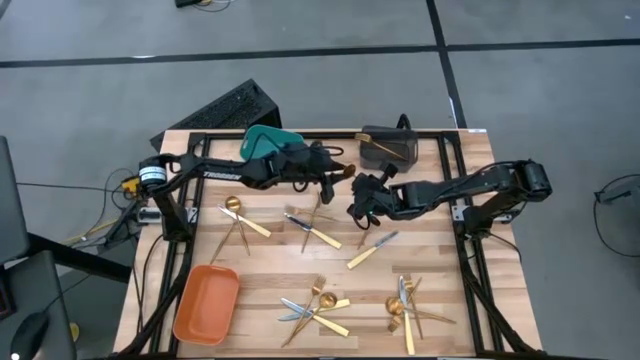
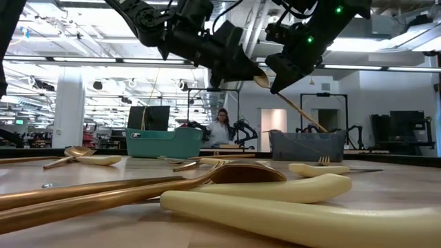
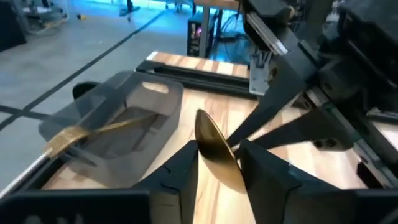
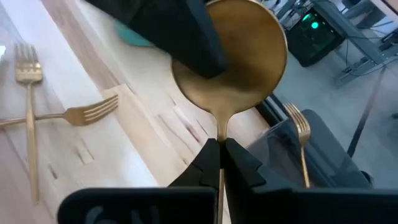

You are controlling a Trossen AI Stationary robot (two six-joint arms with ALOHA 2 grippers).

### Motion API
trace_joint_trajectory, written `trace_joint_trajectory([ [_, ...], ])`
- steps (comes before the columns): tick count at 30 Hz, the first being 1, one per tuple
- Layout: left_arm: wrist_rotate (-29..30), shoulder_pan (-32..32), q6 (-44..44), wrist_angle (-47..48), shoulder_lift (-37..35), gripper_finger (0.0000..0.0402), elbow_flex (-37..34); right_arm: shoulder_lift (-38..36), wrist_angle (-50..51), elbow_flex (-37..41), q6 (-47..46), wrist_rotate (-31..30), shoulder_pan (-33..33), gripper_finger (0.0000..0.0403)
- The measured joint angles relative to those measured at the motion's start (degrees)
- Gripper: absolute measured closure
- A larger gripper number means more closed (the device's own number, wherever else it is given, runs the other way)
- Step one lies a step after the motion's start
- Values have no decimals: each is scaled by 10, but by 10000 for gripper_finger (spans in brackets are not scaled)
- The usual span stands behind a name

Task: Sort silverware by color (type)
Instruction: Put the gold spoon into the green bin

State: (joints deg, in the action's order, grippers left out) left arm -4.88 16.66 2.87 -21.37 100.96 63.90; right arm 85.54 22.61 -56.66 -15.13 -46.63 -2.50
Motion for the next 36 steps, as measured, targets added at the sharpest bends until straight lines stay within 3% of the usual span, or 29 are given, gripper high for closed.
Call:
trace_joint_trajectory([
  [5, 54, 1, -18, -20, 2, 334, 0, 0, -12, 0, 0, -5, 0, 377],
  [10, 53, 17, -31, -22, 3, 392, 0, 0, -25, 1, -1, 5, -1, 372],
  [20, 71, 57, -52, 73, -28, 401, 1, 1, -43, 1, -83, -26, 32, 306],
  [28, 88, 60, -79, 191, -61, 402, 1, 1, -25, 1, -103, -24, 43, 342],
  [31, 121, 60, -76, 227, -60, 398, 1, 1, -16, 3, -117, 10, 55, 346],
  [36, 157, 59, -78, 250, -61, 376, -10, 27, -78, 46, -59, 147, 96, 322],
])
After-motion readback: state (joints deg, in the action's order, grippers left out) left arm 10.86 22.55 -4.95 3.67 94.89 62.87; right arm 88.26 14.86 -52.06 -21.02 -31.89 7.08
